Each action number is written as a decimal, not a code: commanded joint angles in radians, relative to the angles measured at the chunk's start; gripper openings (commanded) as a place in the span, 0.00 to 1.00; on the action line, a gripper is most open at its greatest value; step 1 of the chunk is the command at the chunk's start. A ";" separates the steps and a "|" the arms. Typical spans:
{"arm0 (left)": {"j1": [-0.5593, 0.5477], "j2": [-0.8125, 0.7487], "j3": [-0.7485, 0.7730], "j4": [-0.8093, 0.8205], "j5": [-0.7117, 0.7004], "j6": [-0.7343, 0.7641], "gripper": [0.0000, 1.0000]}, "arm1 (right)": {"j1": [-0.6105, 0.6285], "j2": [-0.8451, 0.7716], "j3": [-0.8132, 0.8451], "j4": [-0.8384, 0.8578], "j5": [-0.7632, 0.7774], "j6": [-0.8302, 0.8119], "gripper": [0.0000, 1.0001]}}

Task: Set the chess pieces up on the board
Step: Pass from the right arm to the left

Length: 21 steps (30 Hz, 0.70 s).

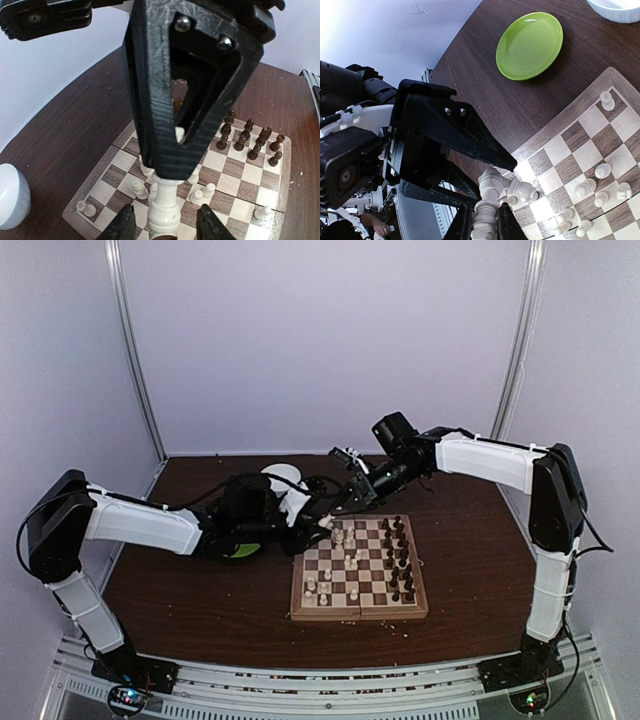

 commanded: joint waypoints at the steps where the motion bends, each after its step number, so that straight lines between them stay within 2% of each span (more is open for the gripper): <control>1: -0.009 0.017 0.031 -0.020 -0.025 0.047 0.42 | 0.001 -0.038 -0.017 0.028 -0.019 0.018 0.07; 5: -0.016 0.020 0.036 -0.044 -0.046 0.070 0.45 | 0.001 -0.040 -0.019 0.032 -0.021 0.022 0.07; 11: -0.018 0.017 0.032 -0.049 -0.055 0.075 0.34 | 0.001 -0.044 -0.031 0.037 -0.018 0.022 0.07; 21: -0.018 0.018 0.041 -0.035 -0.074 0.059 0.35 | 0.001 -0.045 -0.046 0.048 -0.016 0.028 0.07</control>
